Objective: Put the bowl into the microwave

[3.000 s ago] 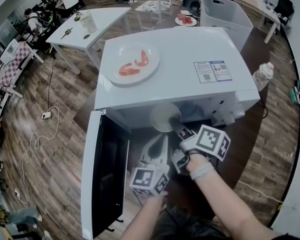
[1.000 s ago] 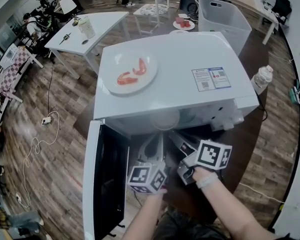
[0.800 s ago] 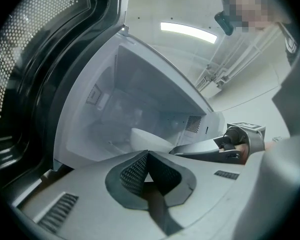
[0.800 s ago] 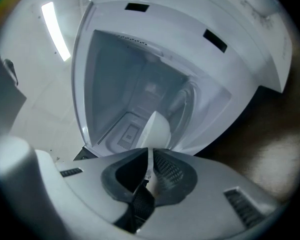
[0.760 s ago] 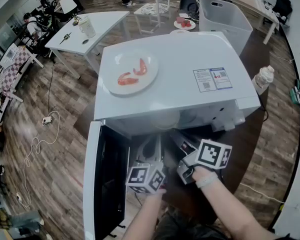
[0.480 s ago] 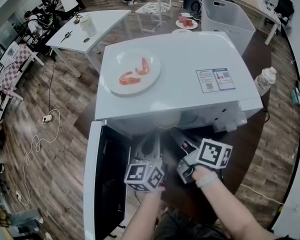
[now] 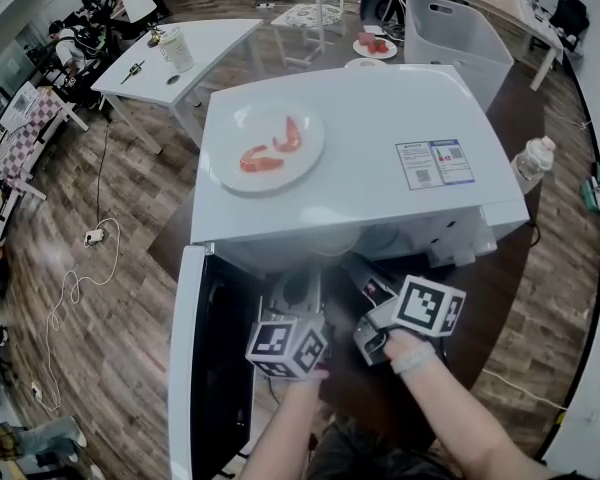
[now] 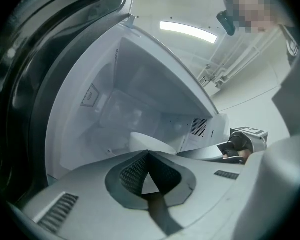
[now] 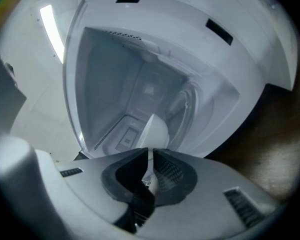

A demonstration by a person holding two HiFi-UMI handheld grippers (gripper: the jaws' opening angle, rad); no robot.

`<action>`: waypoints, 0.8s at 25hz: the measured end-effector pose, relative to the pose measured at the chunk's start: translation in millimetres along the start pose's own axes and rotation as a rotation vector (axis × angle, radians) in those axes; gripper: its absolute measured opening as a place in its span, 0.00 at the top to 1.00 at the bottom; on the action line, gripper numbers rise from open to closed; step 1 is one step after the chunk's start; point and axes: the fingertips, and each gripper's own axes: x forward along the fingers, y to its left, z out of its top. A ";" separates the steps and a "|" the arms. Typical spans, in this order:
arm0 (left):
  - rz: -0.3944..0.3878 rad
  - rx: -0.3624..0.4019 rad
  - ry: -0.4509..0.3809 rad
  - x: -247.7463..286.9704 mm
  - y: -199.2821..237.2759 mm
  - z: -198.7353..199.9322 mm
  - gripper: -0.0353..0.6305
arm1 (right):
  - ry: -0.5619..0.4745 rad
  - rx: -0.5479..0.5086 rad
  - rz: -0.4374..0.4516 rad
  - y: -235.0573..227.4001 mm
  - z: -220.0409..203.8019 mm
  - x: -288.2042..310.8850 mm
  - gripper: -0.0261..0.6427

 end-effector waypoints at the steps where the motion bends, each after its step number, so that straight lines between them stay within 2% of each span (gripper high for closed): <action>1: -0.003 0.001 0.003 0.7 -0.2 0.0 0.95 | -0.002 -0.003 -0.003 -0.6 0.4 0.1 0.90; 4: -0.010 0.000 0.010 2.5 -0.5 -0.3 0.95 | -0.003 0.000 -0.020 -3.8 -0.8 -0.7 0.91; 5: -0.011 -0.002 0.012 3.2 -0.7 -0.3 0.95 | -0.003 0.000 -0.026 -4.8 -1.1 -1.0 0.95; 20: -0.038 -0.014 0.033 15.0 -6.8 -1.7 0.95 | -0.039 0.015 -0.030 -5.0 9.3 2.9 0.95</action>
